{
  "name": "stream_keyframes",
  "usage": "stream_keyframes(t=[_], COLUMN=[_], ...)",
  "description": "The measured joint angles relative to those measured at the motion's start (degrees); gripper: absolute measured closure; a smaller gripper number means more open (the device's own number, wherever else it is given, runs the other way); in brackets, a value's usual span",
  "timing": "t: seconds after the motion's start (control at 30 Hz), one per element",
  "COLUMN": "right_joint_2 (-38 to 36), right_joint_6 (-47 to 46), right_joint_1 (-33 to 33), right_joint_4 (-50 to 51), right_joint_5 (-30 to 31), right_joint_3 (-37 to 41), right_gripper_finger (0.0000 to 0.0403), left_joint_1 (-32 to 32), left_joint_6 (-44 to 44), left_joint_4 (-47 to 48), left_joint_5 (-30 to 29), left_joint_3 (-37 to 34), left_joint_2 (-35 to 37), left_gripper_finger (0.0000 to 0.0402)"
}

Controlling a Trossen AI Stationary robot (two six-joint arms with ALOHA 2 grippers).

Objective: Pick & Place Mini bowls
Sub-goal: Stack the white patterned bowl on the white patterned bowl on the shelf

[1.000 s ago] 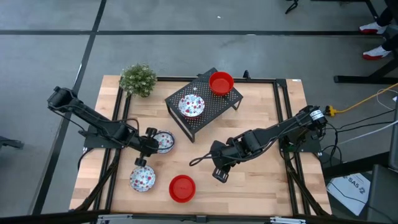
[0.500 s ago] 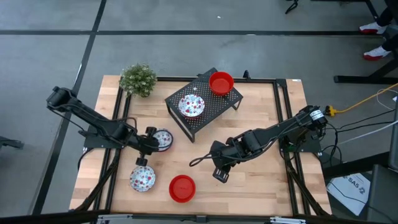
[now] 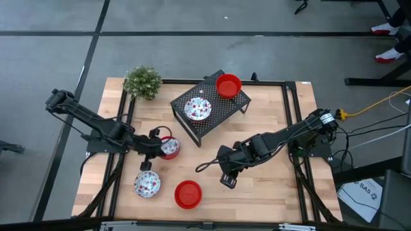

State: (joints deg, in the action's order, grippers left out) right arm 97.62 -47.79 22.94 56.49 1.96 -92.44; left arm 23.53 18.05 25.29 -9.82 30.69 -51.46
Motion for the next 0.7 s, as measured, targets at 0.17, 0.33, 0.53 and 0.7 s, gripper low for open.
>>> stream_keyframes(t=[0.17, 0.33, 0.53, 0.7], right_joint_2=[0.0, 0.0, 0.0, 0.0], right_joint_6=[2.5, 5.0, 8.4, 9.5], right_joint_1=[0.0, 0.0, 0.0, 0.0], right_joint_4=[0.0, 0.1, 0.2, 0.2], right_joint_5=[0.0, 0.0, 0.0, 0.0], right_joint_3=[0.0, 0.0, 0.0, 0.0], right_gripper_finger=[0.0289, 0.0289, 0.0289, 0.0289], left_joint_1=[0.0, 0.0, 0.0, 0.0], left_joint_6=[-0.5, -0.7, -0.7, -1.2], left_joint_4=[3.5, 7.7, 11.3, 11.4], left_joint_5=[-3.9, -7.4, -12.9, -17.4], left_joint_3=[6.0, 12.0, 18.2, 22.1], left_joint_2=[-0.2, -0.2, -0.2, -0.2], left_gripper_finger=[0.0398, 0.0398, 0.0398, 0.0398])
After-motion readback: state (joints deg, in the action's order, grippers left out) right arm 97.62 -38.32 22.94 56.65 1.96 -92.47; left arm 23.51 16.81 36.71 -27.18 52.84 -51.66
